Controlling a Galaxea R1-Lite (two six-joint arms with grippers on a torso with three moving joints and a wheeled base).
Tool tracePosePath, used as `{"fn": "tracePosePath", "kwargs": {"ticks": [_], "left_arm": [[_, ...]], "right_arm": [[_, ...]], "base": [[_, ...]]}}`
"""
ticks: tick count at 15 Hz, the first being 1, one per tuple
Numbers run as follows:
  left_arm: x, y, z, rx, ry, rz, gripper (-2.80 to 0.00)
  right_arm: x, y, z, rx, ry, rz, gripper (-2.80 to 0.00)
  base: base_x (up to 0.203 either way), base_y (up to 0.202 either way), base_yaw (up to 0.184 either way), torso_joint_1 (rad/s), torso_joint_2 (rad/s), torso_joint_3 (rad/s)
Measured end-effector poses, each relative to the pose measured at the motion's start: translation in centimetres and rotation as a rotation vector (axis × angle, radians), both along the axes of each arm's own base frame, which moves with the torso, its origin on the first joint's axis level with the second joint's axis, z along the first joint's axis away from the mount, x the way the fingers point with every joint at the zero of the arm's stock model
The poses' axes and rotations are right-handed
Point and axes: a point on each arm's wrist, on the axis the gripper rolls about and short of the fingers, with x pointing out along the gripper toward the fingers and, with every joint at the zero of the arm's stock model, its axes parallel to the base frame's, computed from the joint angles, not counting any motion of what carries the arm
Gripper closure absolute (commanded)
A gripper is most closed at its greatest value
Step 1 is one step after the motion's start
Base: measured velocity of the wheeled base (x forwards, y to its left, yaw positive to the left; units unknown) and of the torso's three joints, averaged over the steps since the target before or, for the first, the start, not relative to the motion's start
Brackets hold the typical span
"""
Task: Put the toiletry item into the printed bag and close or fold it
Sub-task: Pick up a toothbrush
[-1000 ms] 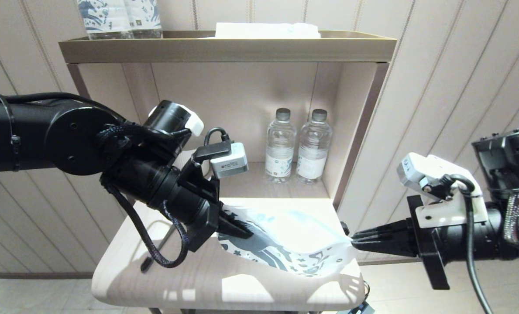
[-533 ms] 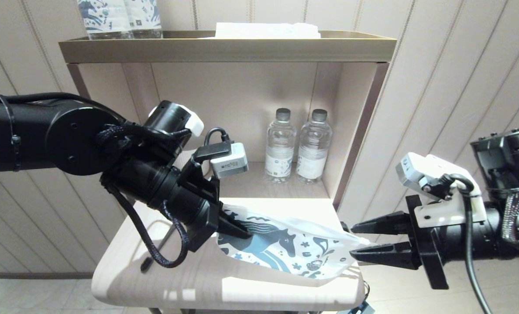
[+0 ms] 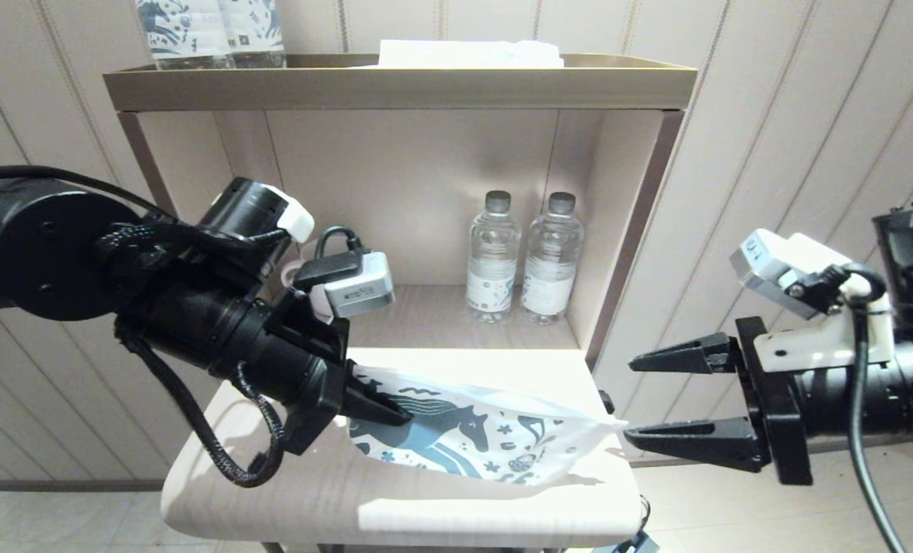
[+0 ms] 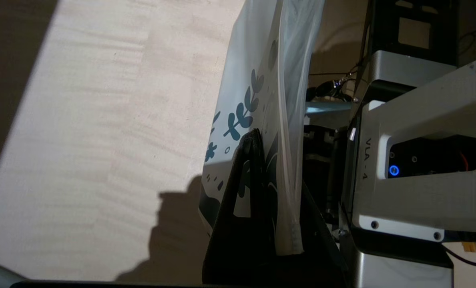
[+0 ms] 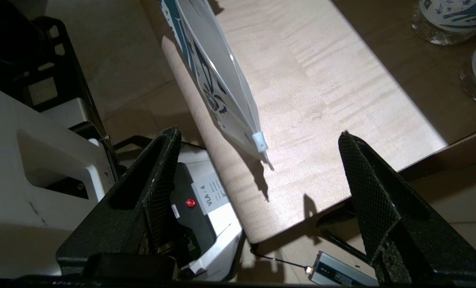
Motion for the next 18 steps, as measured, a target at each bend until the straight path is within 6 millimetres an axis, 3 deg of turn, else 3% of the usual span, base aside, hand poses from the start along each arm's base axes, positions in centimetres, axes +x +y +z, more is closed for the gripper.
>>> {"fn": "tracePosePath", "kwargs": {"ticks": [4,7,9,12,18], "left_arm": [[-0.4,5.2,2.8,-0.055,-0.049,0.189,0.00],[-1.3,8.8,4.7,-0.117,-0.003,0.403,0.00],[-2.3,10.9,4.9,-0.128,0.000,0.499,0.00],[-3.9,12.6,5.3,-0.149,-0.019,0.581,0.00],[-5.9,13.3,6.3,-0.233,-0.034,0.672,0.00]], "right_arm": [[0.4,0.4,1.9,0.099,0.085,-0.092,-2.80],[0.9,2.4,2.6,0.094,0.110,-0.146,-2.80],[1.3,4.5,2.7,0.074,0.119,-0.186,-2.80],[2.6,8.1,2.4,0.025,0.120,-0.261,-2.80],[6.5,16.7,0.2,-0.017,0.162,-0.328,-2.80]], "base": [[0.000,0.000,0.000,0.000,0.00,0.000],[0.000,0.000,0.000,0.000,0.00,0.000],[0.000,0.000,0.000,0.000,0.00,0.000],[0.000,0.000,0.000,0.000,0.00,0.000],[0.000,0.000,0.000,0.000,0.00,0.000]]}}
